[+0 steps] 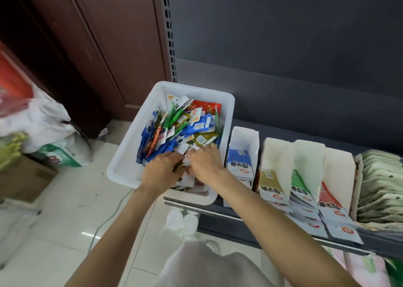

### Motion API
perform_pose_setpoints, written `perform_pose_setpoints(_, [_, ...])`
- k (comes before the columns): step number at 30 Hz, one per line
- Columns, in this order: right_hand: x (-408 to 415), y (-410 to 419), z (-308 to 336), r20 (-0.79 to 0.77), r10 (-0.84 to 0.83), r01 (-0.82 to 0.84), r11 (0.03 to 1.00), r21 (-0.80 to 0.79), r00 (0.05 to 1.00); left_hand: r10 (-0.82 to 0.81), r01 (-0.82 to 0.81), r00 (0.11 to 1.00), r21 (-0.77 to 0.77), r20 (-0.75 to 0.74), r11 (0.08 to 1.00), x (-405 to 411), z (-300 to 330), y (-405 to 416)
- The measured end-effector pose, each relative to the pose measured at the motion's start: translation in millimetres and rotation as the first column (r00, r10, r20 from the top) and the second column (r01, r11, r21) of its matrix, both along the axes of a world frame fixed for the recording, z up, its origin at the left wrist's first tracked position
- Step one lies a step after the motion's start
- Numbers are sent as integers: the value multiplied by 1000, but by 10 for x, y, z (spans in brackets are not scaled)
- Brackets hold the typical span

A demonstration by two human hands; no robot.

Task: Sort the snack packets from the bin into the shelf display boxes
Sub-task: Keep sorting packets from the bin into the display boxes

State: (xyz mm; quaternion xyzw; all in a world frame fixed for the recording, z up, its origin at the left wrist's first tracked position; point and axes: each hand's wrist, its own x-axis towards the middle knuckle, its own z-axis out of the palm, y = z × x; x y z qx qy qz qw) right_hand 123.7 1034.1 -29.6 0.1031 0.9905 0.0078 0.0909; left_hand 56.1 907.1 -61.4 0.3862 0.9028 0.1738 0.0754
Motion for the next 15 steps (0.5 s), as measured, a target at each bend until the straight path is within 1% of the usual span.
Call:
perform_pose_setpoints(1, [-32, -35, -26, 32, -5, 4, 999, 36, 999, -17, 18, 999, -42, 31, 999, -18, 8, -16])
perform_pose_setpoints(3, [-57, -63, -51, 21, -32, 31, 999, 17, 999, -62, 79, 992, -156, 112, 985, -59, 15, -50])
perform_pose_setpoints(5, [-32, -42, -3, -82, -80, 76, 995, -58, 993, -93, 127, 983, -221, 159, 967, -68, 10, -68])
perform_pose_setpoints(6, [-8, -13, 50, -150, -103, 89, 991, -97, 983, -99, 130, 982, -197, 158, 972, -75, 6, -64])
perform_pose_setpoints(7, [19, 30, 107, -206, -127, 98, 984, -147, 970, -99, 121, 983, -141, 153, 983, -86, 3, -55])
perform_pose_setpoints(9, [100, 137, 279, -264, -213, 130, 945, -299, 941, -122, 118, 980, 36, 156, 992, -91, 43, -35])
perform_pose_setpoints(10, [151, 193, 371, -263, -292, 166, 895, -415, 920, -162, 139, 970, 131, 180, 982, -87, 77, -22])
perform_pose_setpoints(11, [200, 252, 451, -234, -390, 204, 801, -562, 890, -213, 163, 947, 212, 240, 964, -77, 120, -5])
perform_pose_setpoints(12, [253, 309, 529, -177, -498, 227, 645, -729, 849, -266, 174, 911, 289, 314, 941, -40, 178, 20])
perform_pose_setpoints(13, [297, 358, 597, -90, -603, 217, 417, -883, 793, -308, 162, 871, 368, 383, 916, 7, 221, 48])
perform_pose_setpoints(14, [348, 395, 673, 37, -676, 167, 129, -978, 736, -329, 115, 836, 446, 439, 888, 69, 272, 84])
perform_pose_setpoints(15, [396, 420, 737, 163, -700, 89, -142, -986, 695, -322, 31, 812, 515, 487, 856, 130, 317, 118])
